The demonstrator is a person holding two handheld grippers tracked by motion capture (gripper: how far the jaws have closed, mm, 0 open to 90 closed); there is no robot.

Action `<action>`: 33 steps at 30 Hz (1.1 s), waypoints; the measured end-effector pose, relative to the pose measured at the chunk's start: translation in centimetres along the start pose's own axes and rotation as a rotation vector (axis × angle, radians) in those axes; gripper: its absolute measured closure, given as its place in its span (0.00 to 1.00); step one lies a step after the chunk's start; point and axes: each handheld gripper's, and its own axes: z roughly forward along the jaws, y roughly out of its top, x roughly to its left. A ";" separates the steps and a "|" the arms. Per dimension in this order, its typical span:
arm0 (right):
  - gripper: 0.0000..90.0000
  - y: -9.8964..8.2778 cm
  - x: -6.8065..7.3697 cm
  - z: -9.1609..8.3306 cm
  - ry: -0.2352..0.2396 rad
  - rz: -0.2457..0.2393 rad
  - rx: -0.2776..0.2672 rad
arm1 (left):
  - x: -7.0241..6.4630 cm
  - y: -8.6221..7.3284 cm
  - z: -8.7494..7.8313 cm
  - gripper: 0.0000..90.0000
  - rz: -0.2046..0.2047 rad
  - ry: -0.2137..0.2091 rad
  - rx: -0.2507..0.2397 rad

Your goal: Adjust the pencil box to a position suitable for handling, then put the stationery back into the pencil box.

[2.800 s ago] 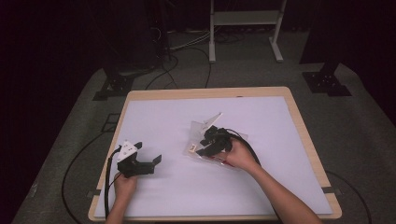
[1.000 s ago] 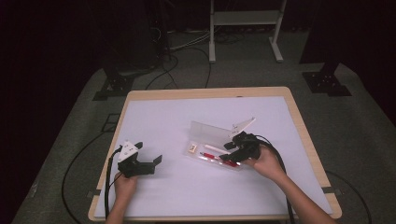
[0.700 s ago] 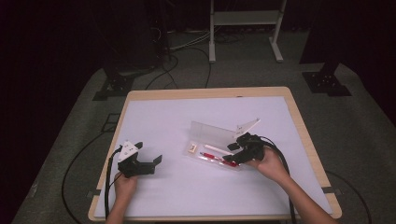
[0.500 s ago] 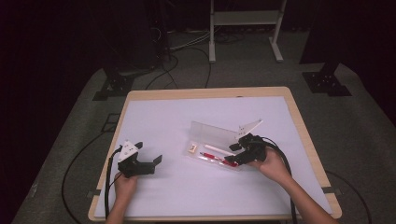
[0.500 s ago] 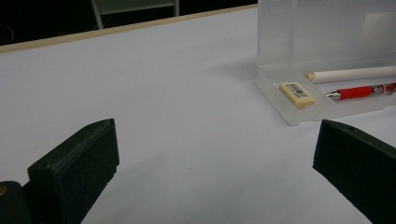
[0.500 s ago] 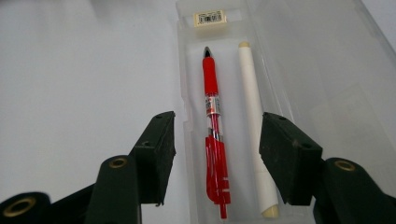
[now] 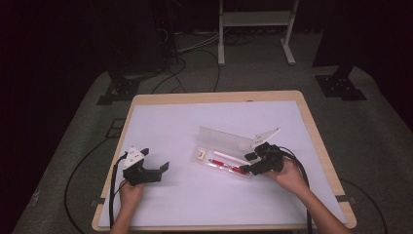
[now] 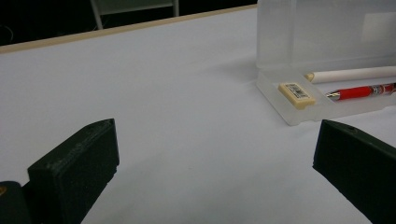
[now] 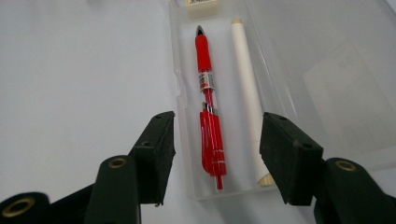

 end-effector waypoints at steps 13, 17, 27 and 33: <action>0.47 -2.3 -0.4 -1.3 -0.011 0.036 -0.021 | 0.0 0.0 0.0 0.00 0.000 0.000 0.000; 0.46 -3.0 -0.5 -1.7 -0.017 0.051 -0.027 | 0.0 0.0 0.0 0.00 0.000 0.000 0.001; 0.44 -4.8 -0.6 -2.4 -0.028 0.086 -0.032 | 0.0 0.0 0.0 0.00 0.000 0.001 0.001; 0.44 -5.5 -0.7 -2.7 -0.030 0.109 -0.043 | 0.1 0.0 0.0 0.00 -0.002 -0.001 0.001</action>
